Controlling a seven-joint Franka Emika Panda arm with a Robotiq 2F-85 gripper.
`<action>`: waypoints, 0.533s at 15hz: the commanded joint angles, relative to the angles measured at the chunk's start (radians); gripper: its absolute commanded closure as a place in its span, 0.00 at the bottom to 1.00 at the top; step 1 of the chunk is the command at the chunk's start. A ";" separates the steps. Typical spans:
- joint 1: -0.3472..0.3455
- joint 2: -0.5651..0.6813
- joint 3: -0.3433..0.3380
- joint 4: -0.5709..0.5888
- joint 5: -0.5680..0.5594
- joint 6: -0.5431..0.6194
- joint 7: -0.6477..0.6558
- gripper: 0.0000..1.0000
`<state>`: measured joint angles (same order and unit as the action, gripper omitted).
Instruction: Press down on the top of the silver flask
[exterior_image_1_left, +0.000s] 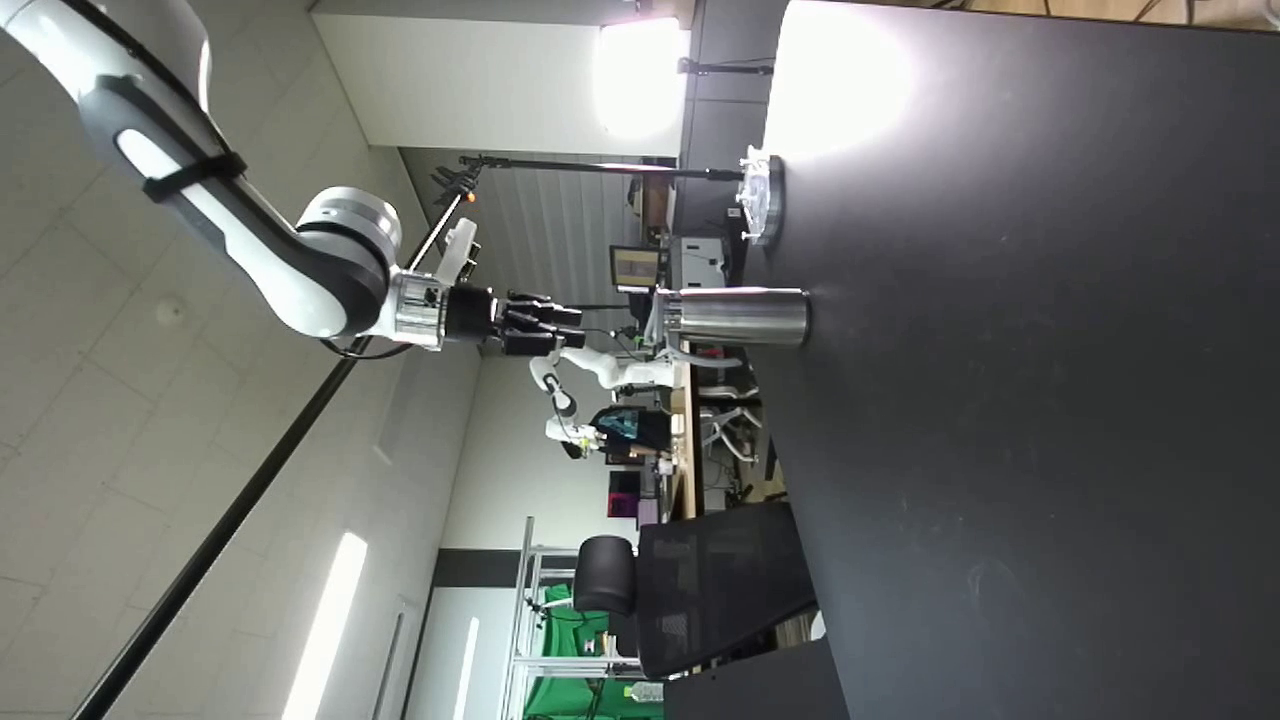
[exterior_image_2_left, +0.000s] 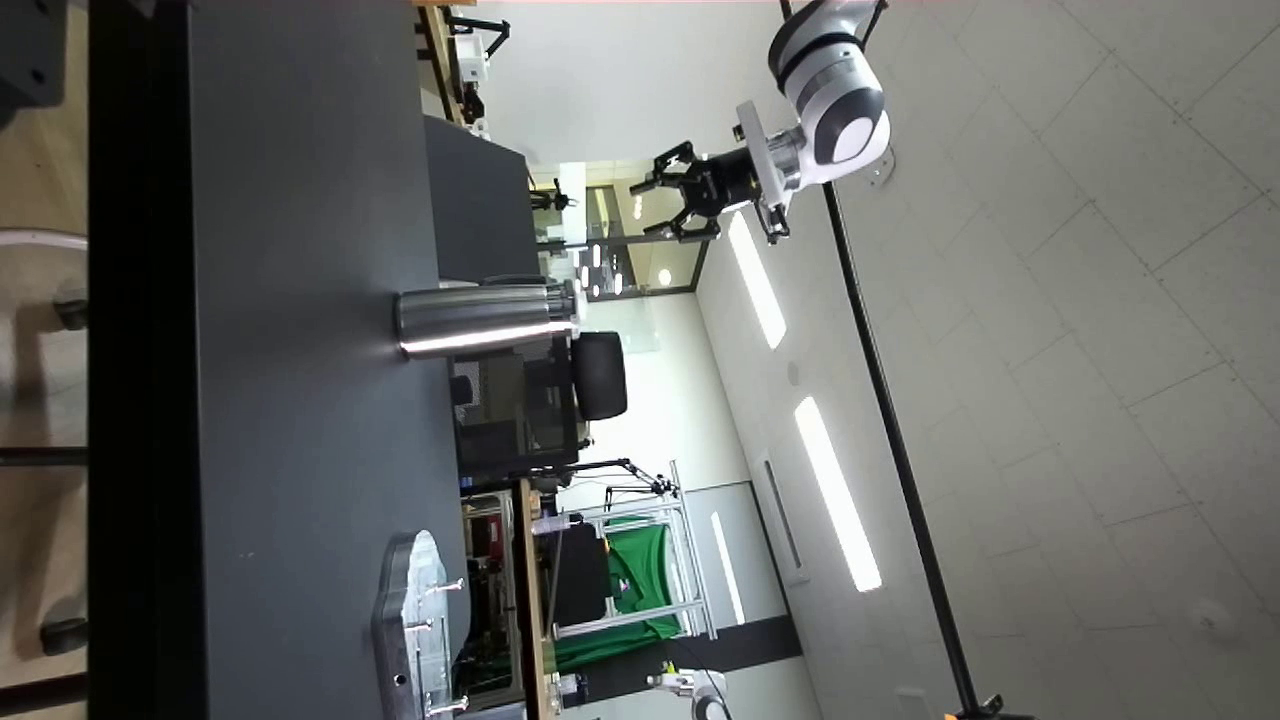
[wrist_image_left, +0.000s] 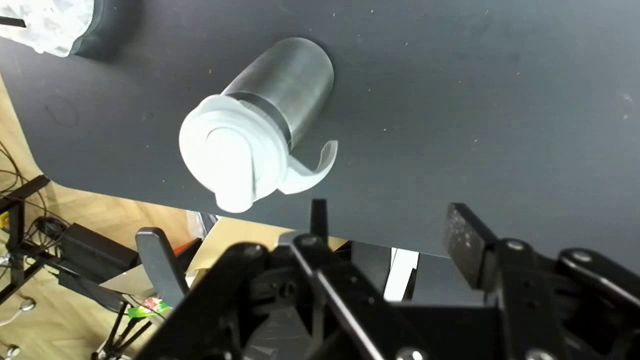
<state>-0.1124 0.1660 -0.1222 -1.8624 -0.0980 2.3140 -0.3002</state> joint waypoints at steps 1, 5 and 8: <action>-0.063 0.147 -0.009 0.246 0.067 -0.098 -0.030 0.66; -0.090 0.254 -0.002 0.384 0.067 -0.161 0.017 0.95; -0.108 0.331 0.028 0.475 0.098 -0.214 -0.049 1.00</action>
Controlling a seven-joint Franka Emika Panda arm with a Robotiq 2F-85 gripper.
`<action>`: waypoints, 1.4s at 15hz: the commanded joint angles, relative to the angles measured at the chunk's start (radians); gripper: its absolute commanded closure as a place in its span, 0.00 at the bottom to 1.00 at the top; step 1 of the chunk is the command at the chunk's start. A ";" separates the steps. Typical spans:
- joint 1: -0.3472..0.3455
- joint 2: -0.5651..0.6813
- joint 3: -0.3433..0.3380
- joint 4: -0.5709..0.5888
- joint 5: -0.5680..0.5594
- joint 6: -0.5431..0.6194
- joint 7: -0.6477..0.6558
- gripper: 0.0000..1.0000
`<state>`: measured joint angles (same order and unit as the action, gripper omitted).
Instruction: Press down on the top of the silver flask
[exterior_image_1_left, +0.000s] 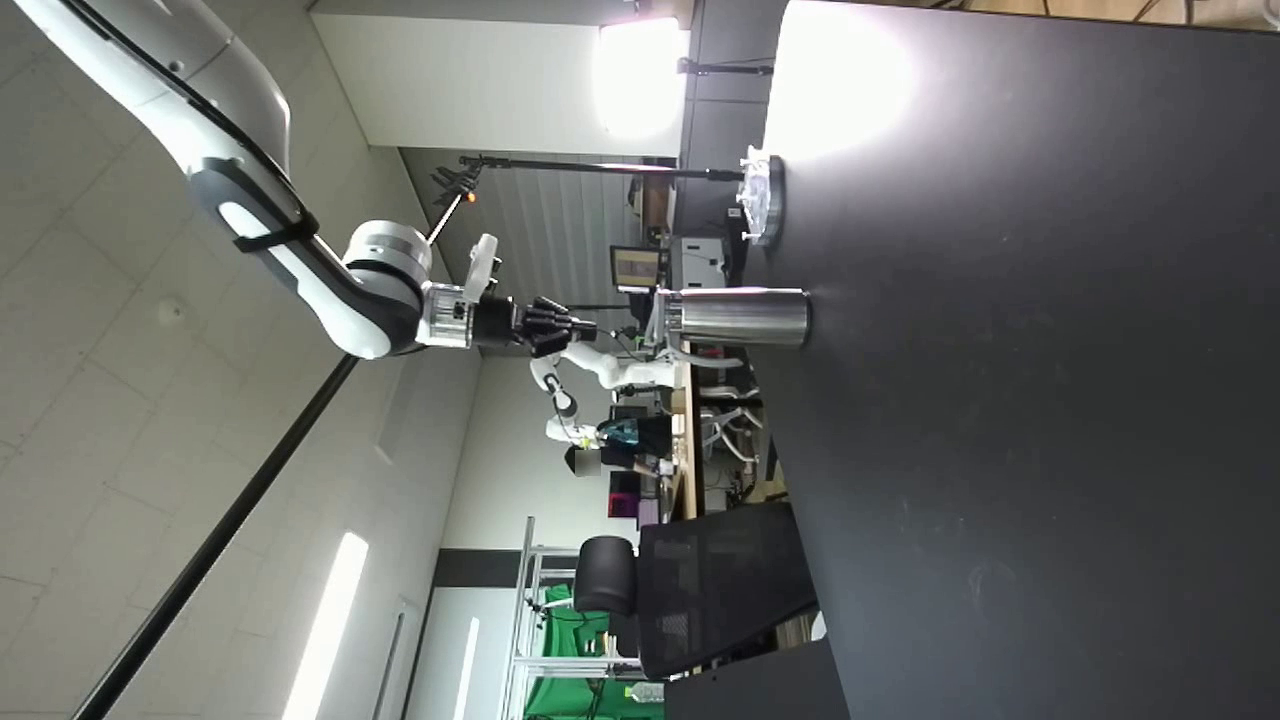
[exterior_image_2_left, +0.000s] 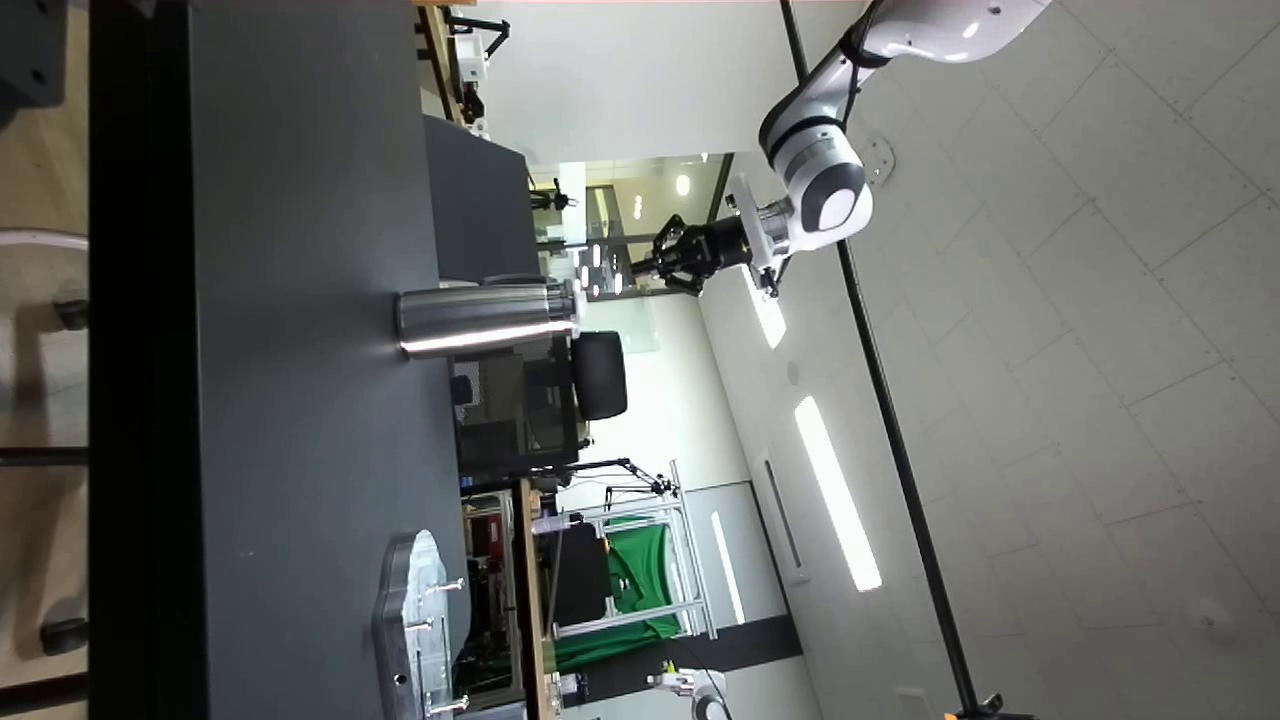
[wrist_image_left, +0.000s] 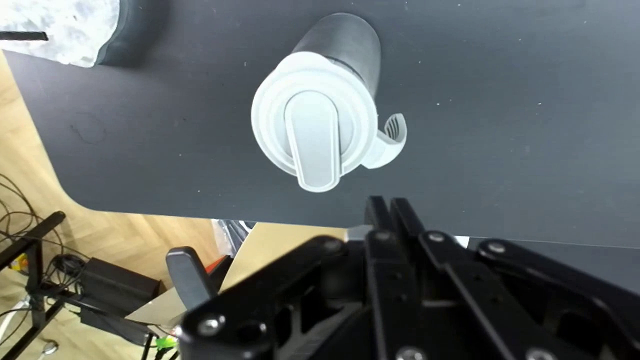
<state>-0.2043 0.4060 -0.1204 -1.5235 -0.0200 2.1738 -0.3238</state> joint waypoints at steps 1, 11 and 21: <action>-0.015 0.112 0.030 0.160 0.015 -0.086 -0.028 1.00; -0.004 0.125 0.037 0.154 -0.007 -0.093 -0.010 0.99; -0.020 0.149 0.050 0.182 0.009 -0.113 -0.051 1.00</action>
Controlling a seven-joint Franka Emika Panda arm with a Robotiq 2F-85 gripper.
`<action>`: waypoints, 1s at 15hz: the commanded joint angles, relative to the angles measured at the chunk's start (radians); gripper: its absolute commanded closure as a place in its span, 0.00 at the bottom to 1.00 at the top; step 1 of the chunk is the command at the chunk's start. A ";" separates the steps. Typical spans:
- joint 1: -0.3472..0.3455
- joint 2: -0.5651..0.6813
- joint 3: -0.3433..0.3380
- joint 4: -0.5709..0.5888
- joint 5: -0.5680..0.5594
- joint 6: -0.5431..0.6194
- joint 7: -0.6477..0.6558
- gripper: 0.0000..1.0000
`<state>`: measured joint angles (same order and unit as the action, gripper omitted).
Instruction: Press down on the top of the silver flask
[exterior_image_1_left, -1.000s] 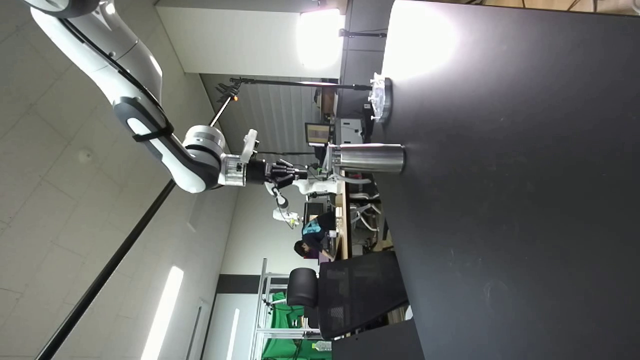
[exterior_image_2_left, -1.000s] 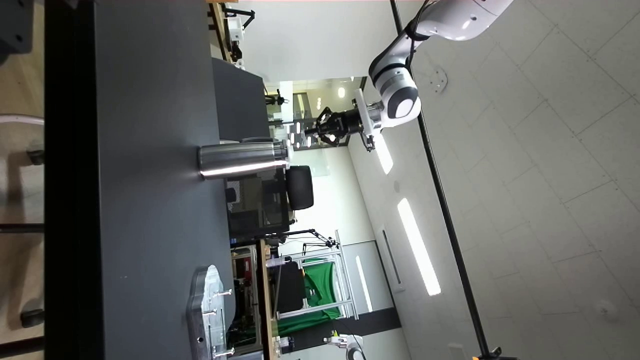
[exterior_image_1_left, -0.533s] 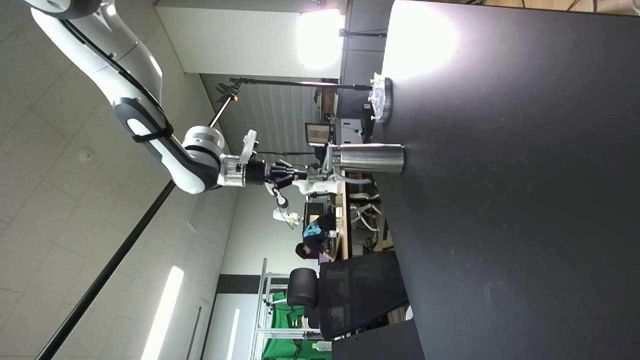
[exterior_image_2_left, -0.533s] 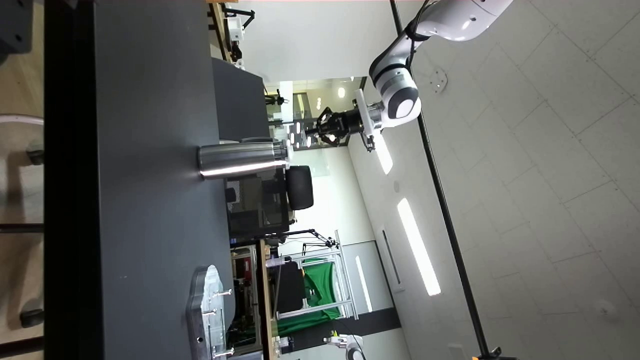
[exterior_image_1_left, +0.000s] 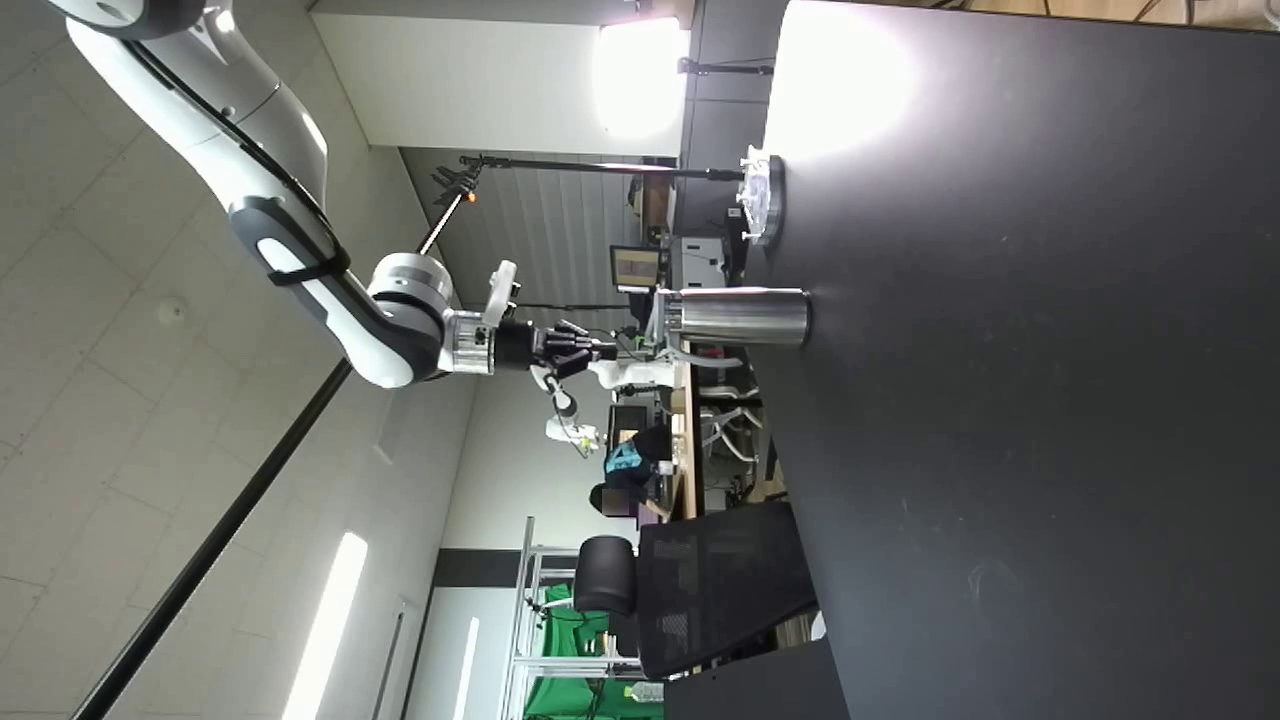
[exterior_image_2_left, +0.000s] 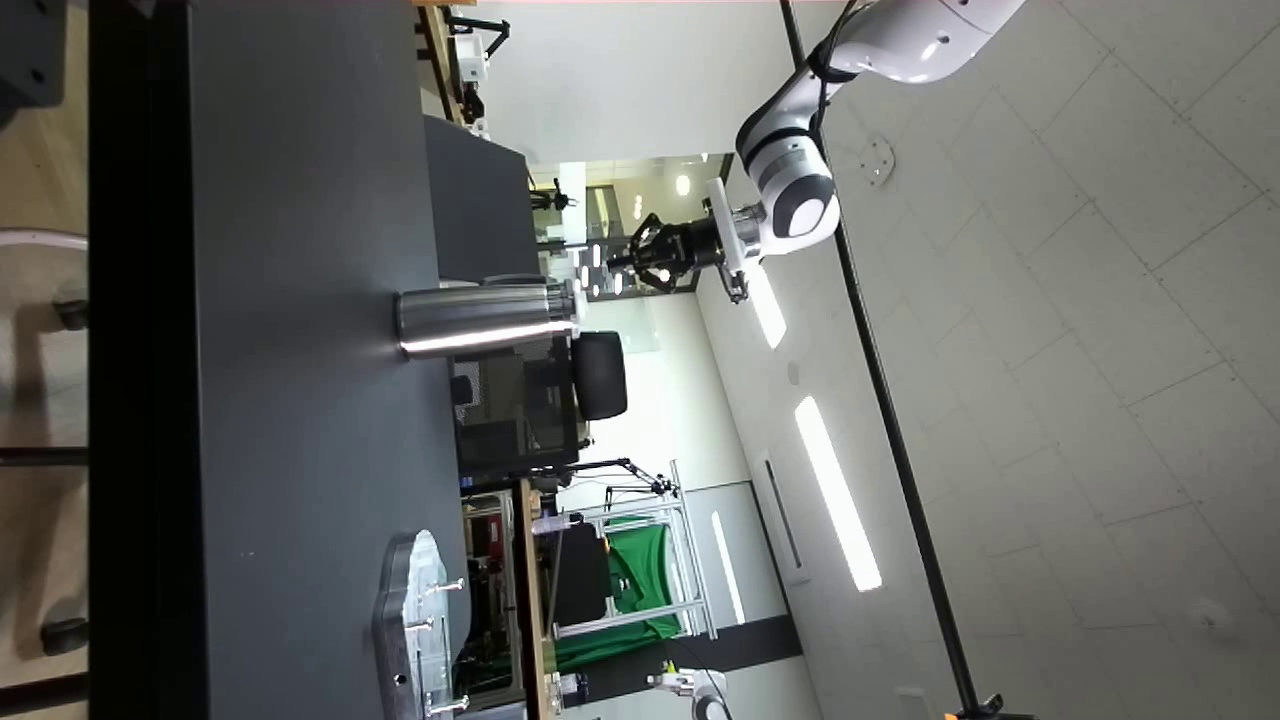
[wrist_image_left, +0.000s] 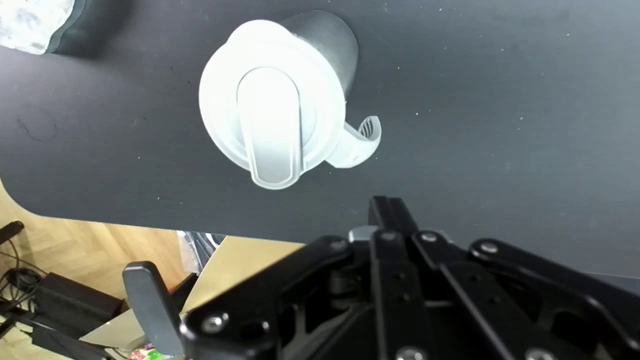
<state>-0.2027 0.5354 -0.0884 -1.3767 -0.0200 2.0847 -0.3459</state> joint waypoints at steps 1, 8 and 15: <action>-0.028 0.029 0.022 0.046 0.014 -0.031 -0.045 1.00; -0.059 0.081 0.032 0.105 0.016 -0.077 -0.106 1.00; -0.079 0.149 0.034 0.183 0.017 -0.044 -0.108 1.00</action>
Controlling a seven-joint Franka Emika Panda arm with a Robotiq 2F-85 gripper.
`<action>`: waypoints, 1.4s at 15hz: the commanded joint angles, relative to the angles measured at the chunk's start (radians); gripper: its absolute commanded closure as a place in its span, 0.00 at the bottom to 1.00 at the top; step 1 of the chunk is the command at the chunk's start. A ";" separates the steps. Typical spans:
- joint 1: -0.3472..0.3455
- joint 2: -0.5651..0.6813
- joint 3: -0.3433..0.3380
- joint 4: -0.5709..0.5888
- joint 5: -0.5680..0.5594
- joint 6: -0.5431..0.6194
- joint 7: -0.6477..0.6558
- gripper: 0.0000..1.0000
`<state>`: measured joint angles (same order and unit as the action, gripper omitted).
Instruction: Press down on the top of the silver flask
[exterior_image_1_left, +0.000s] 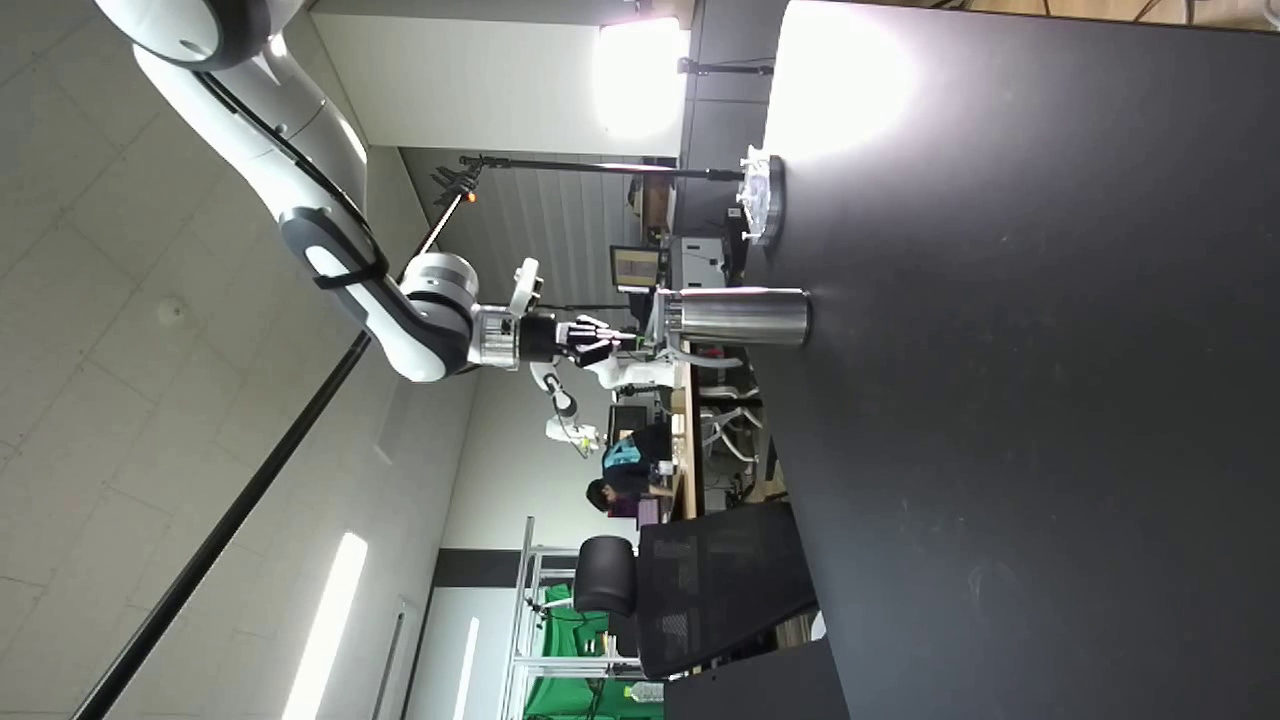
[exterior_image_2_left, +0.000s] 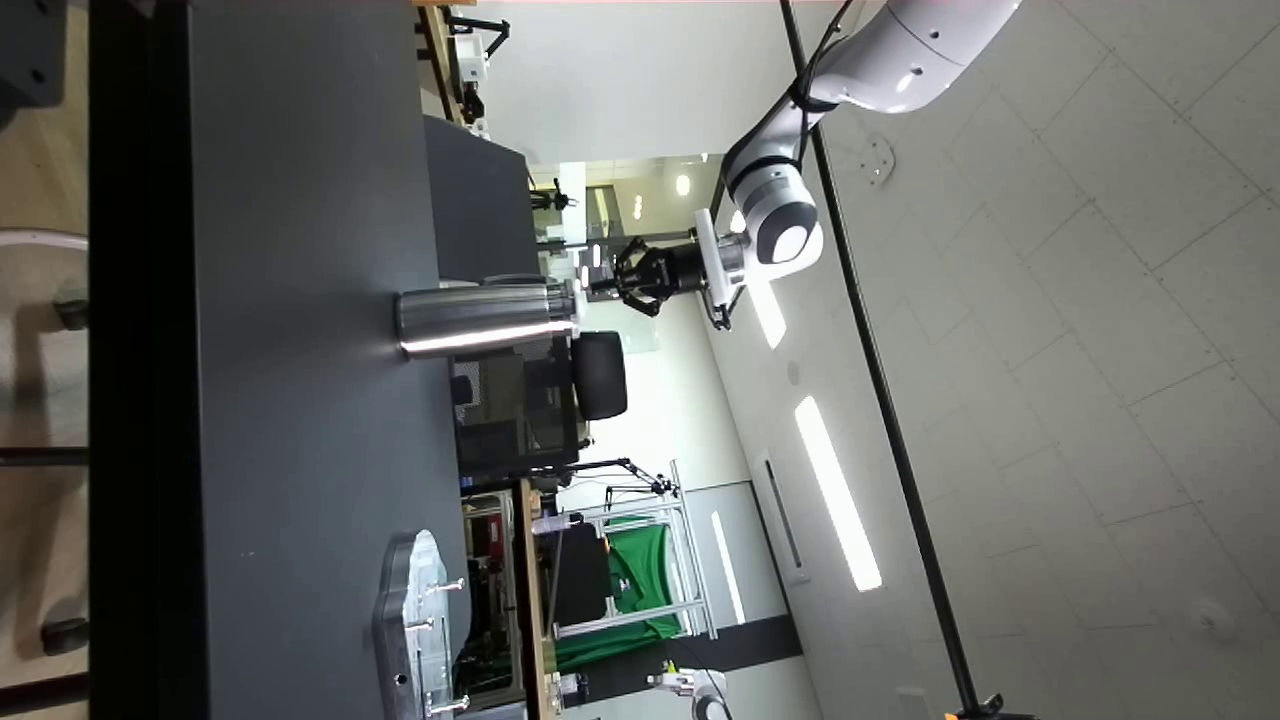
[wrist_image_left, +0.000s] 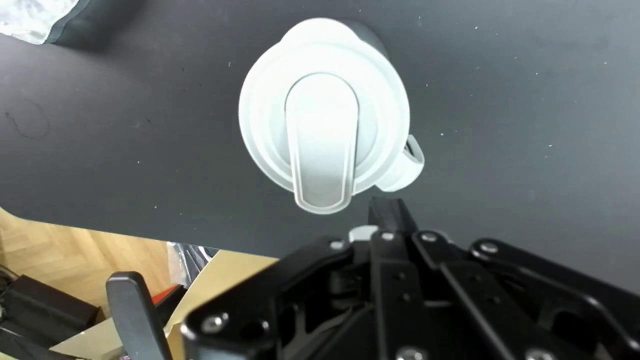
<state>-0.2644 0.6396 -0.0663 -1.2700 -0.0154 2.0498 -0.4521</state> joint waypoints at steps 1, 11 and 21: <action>-0.019 0.052 0.011 0.087 0.011 -0.009 0.000 1.00; -0.043 0.128 0.015 0.177 0.017 -0.027 0.006 1.00; -0.069 0.198 0.028 0.265 0.060 -0.127 0.010 1.00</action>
<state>-0.3163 0.7892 -0.0531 -1.0709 0.0269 1.9746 -0.4520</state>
